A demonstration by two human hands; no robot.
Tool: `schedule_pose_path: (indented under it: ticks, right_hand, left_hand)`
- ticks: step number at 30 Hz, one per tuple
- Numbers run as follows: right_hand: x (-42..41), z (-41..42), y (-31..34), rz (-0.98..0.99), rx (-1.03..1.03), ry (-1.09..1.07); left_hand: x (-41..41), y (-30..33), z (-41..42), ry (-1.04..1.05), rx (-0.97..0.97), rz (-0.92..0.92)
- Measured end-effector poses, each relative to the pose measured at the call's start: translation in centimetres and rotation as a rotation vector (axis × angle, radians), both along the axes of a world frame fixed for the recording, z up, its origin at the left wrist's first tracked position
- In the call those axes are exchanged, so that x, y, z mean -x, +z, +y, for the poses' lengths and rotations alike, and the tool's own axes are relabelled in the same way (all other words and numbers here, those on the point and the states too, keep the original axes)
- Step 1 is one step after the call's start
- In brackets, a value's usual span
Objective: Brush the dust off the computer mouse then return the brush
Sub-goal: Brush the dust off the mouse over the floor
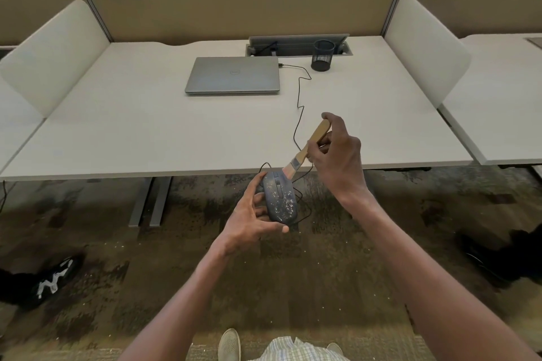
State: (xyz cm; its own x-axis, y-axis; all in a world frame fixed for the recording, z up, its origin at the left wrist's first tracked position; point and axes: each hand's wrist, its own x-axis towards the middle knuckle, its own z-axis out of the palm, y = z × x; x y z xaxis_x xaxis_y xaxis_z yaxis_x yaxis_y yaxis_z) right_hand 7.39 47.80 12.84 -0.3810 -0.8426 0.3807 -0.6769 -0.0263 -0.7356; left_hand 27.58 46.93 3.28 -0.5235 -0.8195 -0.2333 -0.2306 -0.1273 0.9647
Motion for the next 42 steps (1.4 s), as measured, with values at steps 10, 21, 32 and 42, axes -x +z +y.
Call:
schedule_pose_path:
  ticks: [10, 21, 32, 42]
  right_hand:
    - [0.1, 0.0, -0.4, 0.031, -0.025, 0.0]
    - [-0.2, 0.6, -0.4, -0.003, -0.019, -0.015]
    - [-0.3, 1.2, 0.1, 0.02, -0.002, 0.022]
    - [-0.1, 1.5, 0.5, 0.064, 0.005, 0.012]
  left_hand:
    - [0.4, 0.1, -0.1, -0.005, 0.007, -0.013]
    - [1.4, -0.1, -0.5, -0.011, 0.035, 0.012]
    - [2.0, 0.0, -0.6, -0.004, 0.044, 0.041]
    - [2.1, -0.1, -0.6, 0.002, 0.057, 0.022]
